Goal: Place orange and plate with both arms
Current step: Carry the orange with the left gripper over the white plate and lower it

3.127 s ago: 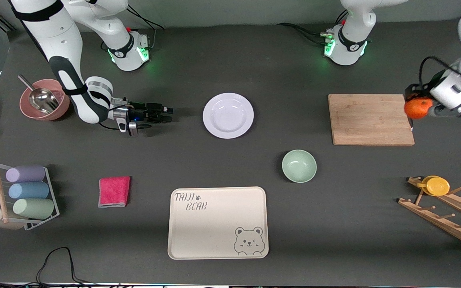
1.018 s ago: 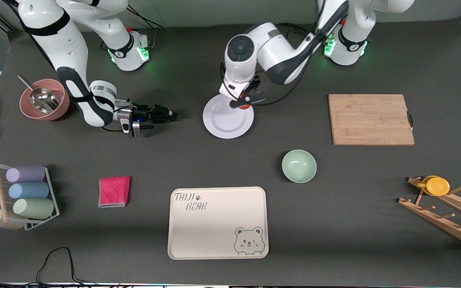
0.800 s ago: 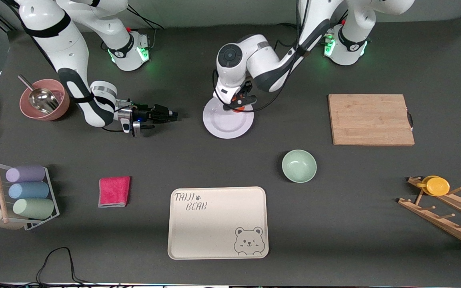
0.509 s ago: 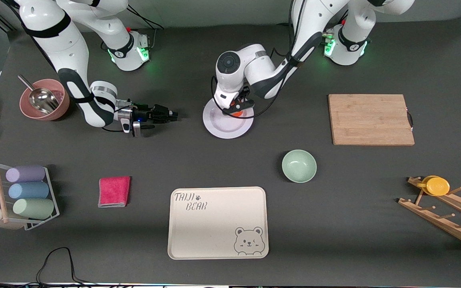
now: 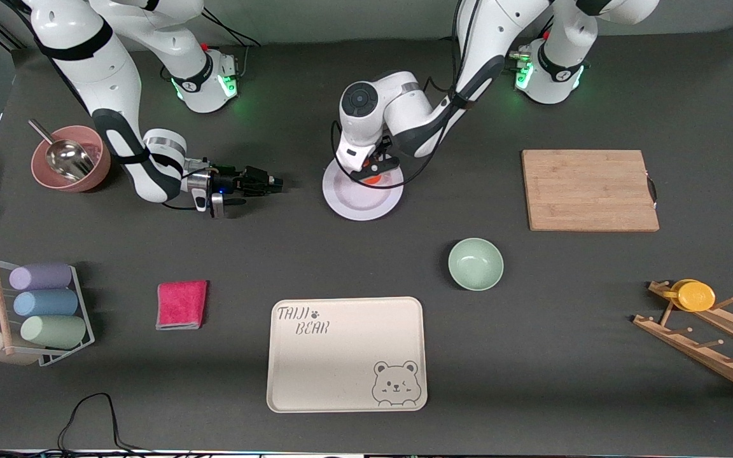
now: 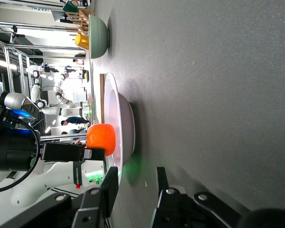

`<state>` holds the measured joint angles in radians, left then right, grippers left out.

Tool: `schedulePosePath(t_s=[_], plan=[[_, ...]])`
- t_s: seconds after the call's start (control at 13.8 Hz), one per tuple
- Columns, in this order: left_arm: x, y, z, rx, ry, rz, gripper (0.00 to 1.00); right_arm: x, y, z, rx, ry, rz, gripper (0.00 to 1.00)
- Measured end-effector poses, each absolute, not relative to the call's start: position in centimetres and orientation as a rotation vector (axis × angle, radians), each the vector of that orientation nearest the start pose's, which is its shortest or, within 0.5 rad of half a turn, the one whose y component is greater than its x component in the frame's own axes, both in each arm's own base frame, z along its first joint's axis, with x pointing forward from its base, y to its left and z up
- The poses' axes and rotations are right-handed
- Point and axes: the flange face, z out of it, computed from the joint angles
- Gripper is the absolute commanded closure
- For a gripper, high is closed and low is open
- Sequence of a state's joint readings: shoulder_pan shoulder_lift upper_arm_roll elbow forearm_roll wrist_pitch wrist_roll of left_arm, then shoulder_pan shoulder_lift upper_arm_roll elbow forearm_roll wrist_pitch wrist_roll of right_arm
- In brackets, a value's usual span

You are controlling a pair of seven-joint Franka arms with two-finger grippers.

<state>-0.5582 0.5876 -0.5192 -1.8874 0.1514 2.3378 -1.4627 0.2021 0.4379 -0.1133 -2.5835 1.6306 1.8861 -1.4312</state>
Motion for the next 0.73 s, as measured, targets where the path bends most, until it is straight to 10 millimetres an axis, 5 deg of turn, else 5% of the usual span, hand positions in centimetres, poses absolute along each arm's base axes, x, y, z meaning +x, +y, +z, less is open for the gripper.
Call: schedulePosePath(t_s=[0.51,0.73], plan=[[33.6,-53.9,23.1,-3.076,-0.579,0.253,0.00,34.7,9.8,9.2,-1.925,0.017,0.007,0.61],[36.5,-52.4,26.0,-3.005,-0.544,0.242,0.00,34.8,11.4,9.1,-1.905,0.065,-0.024,0.61]])
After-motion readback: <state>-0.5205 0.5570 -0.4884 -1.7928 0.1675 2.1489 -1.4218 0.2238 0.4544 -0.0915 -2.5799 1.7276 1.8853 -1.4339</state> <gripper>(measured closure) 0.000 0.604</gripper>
